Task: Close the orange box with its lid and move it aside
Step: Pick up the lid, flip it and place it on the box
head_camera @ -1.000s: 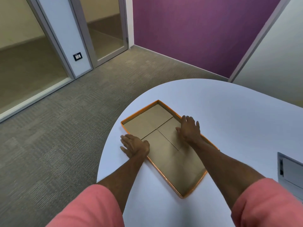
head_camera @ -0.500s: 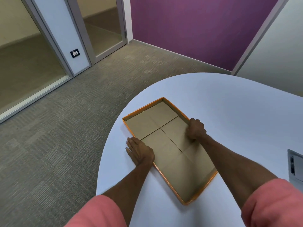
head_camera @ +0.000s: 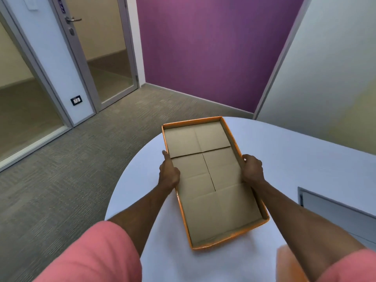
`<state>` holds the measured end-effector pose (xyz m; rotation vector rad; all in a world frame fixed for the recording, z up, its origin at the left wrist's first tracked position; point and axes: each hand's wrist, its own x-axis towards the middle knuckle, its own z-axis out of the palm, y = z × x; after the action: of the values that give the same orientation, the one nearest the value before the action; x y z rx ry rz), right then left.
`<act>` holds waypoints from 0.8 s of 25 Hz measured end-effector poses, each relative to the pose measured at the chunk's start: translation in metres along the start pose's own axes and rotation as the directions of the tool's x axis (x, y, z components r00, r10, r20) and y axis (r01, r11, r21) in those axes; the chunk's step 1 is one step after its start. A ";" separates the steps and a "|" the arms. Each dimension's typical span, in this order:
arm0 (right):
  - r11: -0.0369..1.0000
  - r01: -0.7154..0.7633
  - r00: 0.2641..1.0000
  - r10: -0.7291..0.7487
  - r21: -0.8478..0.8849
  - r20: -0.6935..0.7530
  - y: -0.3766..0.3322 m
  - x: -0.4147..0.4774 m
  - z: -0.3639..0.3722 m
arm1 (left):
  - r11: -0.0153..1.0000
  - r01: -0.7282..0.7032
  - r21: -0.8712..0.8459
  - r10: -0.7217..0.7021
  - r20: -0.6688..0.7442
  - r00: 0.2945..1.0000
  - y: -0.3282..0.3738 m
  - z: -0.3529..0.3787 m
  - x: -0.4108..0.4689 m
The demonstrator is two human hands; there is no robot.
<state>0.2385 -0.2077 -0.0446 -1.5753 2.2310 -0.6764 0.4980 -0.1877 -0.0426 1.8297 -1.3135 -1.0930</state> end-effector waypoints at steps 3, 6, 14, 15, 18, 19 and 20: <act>0.993 -0.026 0.997 0.035 0.112 -0.074 0.019 -0.031 -0.059 | 0.991 -0.134 -0.028 0.135 0.023 0.991 0.038 0.005 -0.029; 0.984 0.005 0.996 0.011 0.176 -0.086 0.041 -0.067 -0.116 | 0.965 -0.244 -0.095 0.241 -0.040 0.970 0.070 0.021 -0.066; 0.961 -0.092 0.979 0.134 0.259 -0.152 0.129 -0.161 -0.236 | 0.930 -0.228 -0.287 0.282 0.162 0.946 0.129 0.079 -0.179; 0.959 -0.104 0.976 0.149 0.264 -0.159 0.141 -0.173 -0.247 | 0.931 -0.214 -0.295 0.284 0.216 0.934 0.132 0.087 -0.192; 0.943 -0.188 0.957 0.240 0.276 -0.166 0.183 -0.204 -0.270 | 0.926 -0.185 -0.330 0.296 0.329 0.897 0.141 0.107 -0.233; 0.934 -0.214 0.951 0.266 0.285 -0.157 0.194 -0.214 -0.275 | 0.922 -0.191 -0.336 0.305 0.327 0.894 0.144 0.112 -0.245; 0.926 -0.228 0.949 0.280 0.301 -0.143 0.204 -0.222 -0.277 | 0.918 -0.207 -0.339 0.316 0.306 0.898 0.148 0.116 -0.255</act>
<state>0.0094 0.1107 0.0730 -1.1003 2.2896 -1.0419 0.2901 0.0074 0.0967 1.2254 -1.4540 -1.4258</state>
